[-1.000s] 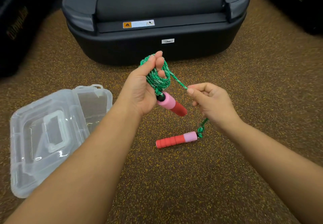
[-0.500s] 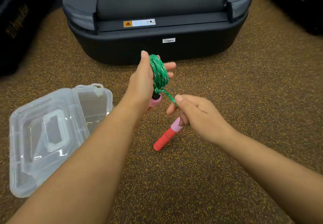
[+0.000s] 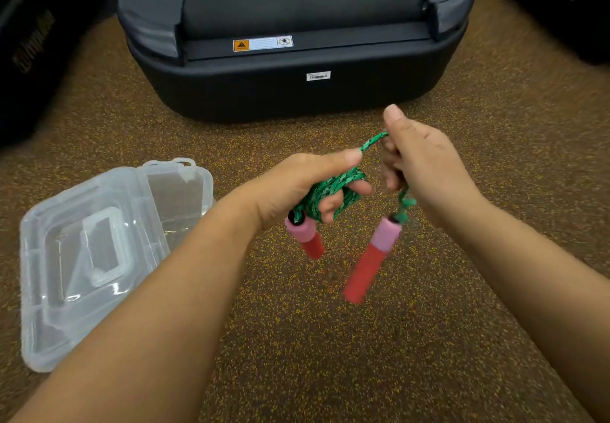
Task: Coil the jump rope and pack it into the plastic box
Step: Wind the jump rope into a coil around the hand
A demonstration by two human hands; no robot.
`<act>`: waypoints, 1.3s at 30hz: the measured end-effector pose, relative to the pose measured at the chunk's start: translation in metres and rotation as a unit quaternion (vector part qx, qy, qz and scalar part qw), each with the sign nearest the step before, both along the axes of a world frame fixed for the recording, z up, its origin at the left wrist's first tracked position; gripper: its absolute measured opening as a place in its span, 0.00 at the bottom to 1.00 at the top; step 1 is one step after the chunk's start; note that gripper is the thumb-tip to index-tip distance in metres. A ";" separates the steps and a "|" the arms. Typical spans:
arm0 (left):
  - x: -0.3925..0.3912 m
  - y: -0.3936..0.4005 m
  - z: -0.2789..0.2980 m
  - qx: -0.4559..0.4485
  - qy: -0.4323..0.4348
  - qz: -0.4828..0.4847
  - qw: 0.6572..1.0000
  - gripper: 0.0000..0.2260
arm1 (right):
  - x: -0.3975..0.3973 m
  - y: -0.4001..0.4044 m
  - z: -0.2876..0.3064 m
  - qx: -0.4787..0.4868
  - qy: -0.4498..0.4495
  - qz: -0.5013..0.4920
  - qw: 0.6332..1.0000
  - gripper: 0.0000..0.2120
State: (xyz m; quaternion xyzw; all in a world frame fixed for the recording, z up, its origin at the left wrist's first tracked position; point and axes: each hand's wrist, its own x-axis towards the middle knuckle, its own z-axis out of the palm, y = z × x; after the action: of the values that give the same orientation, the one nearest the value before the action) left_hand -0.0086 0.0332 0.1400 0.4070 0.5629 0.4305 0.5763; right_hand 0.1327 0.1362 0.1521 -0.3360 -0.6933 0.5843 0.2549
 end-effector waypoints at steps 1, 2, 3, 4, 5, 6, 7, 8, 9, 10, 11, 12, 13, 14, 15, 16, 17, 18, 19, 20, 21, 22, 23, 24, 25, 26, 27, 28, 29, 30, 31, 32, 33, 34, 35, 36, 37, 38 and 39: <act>0.000 -0.001 0.001 0.016 -0.013 0.001 1.000 0.19 | 0.000 0.001 -0.002 -0.017 0.006 -0.010 1.000 0.20; 0.001 -0.001 0.003 0.030 -0.030 0.007 0.999 0.16 | -0.001 0.001 -0.005 -0.034 0.008 -0.015 0.999 0.20; 0.002 -0.001 0.004 0.039 -0.055 0.021 0.998 0.14 | -0.002 0.000 -0.008 -0.046 0.007 -0.017 0.999 0.20; 0.002 -0.001 0.006 0.046 -0.079 0.041 0.995 0.13 | -0.002 0.000 -0.014 -0.051 0.004 -0.014 0.999 0.20; 0.003 0.001 0.007 0.051 -0.098 0.063 0.992 0.14 | -0.002 -0.002 -0.019 -0.051 0.002 -0.007 0.999 0.20; 0.004 0.002 0.007 0.053 -0.114 0.085 0.988 0.14 | -0.002 -0.002 -0.024 -0.049 0.002 0.000 0.999 0.20; 0.004 0.002 0.008 0.055 -0.131 0.103 0.984 0.14 | -0.002 -0.002 -0.028 -0.046 0.003 0.005 0.999 0.20; 0.004 0.003 0.008 0.059 -0.153 0.120 0.979 0.14 | -0.001 -0.001 -0.030 -0.046 0.004 0.007 0.999 0.20; 0.003 0.003 0.008 0.064 -0.177 0.136 0.973 0.15 | 0.000 0.000 -0.031 -0.045 0.004 0.009 0.999 0.19; 0.002 0.004 0.008 0.069 -0.198 0.152 0.966 0.15 | 0.002 0.001 -0.032 -0.041 0.003 0.013 0.999 0.19; 0.000 0.004 0.008 0.076 -0.217 0.168 0.959 0.15 | 0.003 0.002 -0.033 -0.029 0.000 0.019 0.999 0.18; -0.002 0.005 0.008 0.082 -0.231 0.185 0.951 0.15 | 0.004 0.003 -0.034 -0.012 -0.007 0.024 1.000 0.18; -0.003 0.006 0.008 0.088 -0.244 0.203 0.944 0.16 | 0.005 0.004 -0.036 0.005 -0.014 0.026 1.000 0.17; -0.004 0.006 0.009 0.094 -0.256 0.219 0.937 0.16 | 0.005 0.005 -0.039 0.014 -0.015 0.026 0.999 0.17; -0.005 0.007 0.009 0.099 -0.267 0.234 0.929 0.16 | 0.006 0.004 -0.042 0.016 -0.011 0.030 0.999 0.16; -0.005 0.007 0.009 0.104 -0.279 0.250 0.922 0.16 | 0.007 0.004 -0.046 0.021 -0.011 0.038 0.999 0.16; -0.007 0.008 0.009 0.109 -0.288 0.266 0.913 0.16 | 0.007 0.003 -0.049 0.028 -0.020 0.049 0.998 0.16; -0.008 0.009 0.010 0.116 -0.300 0.285 0.903 0.16 | 0.009 0.002 -0.052 0.037 -0.040 0.063 0.997 0.16; -0.010 0.010 0.011 0.122 -0.314 0.307 0.890 0.15 | 0.010 -0.001 -0.054 0.044 -0.061 0.078 0.994 0.16; -0.012 0.011 0.012 0.129 -0.330 0.333 0.874 0.15 | 0.011 -0.004 -0.057 0.046 -0.079 0.093 0.992 0.15; -0.014 0.012 0.013 0.133 -0.343 0.361 0.857 0.15 | 0.013 -0.008 -0.059 0.041 -0.087 0.107 0.990 0.15; -0.016 0.013 0.015 0.135 -0.355 0.388 0.840 0.15 | 0.014 -0.013 -0.061 0.034 -0.091 0.122 0.988 0.16; -0.018 0.014 0.015 0.136 -0.361 0.414 0.825 0.14 | 0.015 -0.019 -0.062 0.027 -0.094 0.138 0.986 0.15; -0.018 0.015 0.014 0.138 -0.363 0.437 0.811 0.14 | 0.016 -0.025 -0.063 0.024 -0.099 0.155 0.983 0.15; -0.019 0.016 0.012 0.138 -0.354 0.458 0.804 0.13 | 0.017 -0.031 -0.063 0.030 -0.104 0.174 0.979 0.15; -0.019 0.016 0.010 0.138 -0.334 0.474 0.803 0.12 | 0.017 -0.036 -0.062 0.050 -0.113 0.195 0.973 0.14; -0.018 0.015 0.008 0.134 -0.299 0.482 0.812 0.10 | 0.017 -0.041 -0.059 0.081 -0.125 0.214 0.965 0.13; -0.017 0.015 0.005 0.129 -0.256 0.481 0.829 0.09 | 0.016 -0.045 -0.055 0.122 -0.139 0.231 0.955 0.12; -0.016 0.014 0.001 0.117 -0.199 0.470 0.852 0.08 | 0.016 -0.047 -0.049 0.163 -0.148 0.241 0.945 0.12; -0.013 0.013 -0.002 0.100 -0.142 0.449 0.876 0.10 | 0.015 -0.048 -0.043 0.196 -0.151 0.246 0.937 0.12; -0.012 0.011 -0.006 0.082 -0.078 0.426 0.898 0.14 | 0.014 -0.048 -0.035 0.216 -0.147 0.250 0.932 0.12; -0.009 0.010 -0.009 0.075 -0.027 0.395 0.915 0.15 | 0.012 -0.048 -0.027 0.226 -0.141 0.251 0.931 0.13; -0.007 0.008 -0.011 0.072 0.016 0.360 0.930 0.14 | 0.011 -0.047 -0.021 0.226 -0.131 0.245 0.934 0.13; -0.005 0.006 -0.013 0.066 0.043 0.322 0.944 0.13 | 0.009 -0.045 -0.015 0.219 -0.118 0.234 0.940 0.13; -0.004 0.004 -0.014 0.055 0.066 0.286 0.955 0.12 | 0.007 -0.043 -0.010 0.208 -0.101 0.218 0.948 0.13; -0.002 0.003 -0.014 0.039 0.079 0.257 0.962 0.12 | 0.005 -0.040 -0.006 0.191 -0.082 0.201 0.957 0.13; -0.001 0.002 -0.012 0.026 0.095 0.233 0.968 0.13 | 0.003 -0.037 -0.002 0.173 -0.061 0.184 0.966 0.14; 0.000 0.001 -0.010 0.017 0.102 0.211 0.972 0.14 | 0.002 -0.033 0.001 0.160 -0.047 0.168 0.972 0.14; 0.000 0.000 -0.008 0.014 0.109 0.190 0.976 0.17 | 0.002 -0.029 0.004 0.153 -0.042 0.153 0.975 0.14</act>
State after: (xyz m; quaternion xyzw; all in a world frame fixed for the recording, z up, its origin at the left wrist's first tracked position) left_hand -0.0081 0.0328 0.1323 0.3449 0.6833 0.4933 0.4132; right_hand 0.1349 0.1069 0.1557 -0.2068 -0.8279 0.4887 0.1815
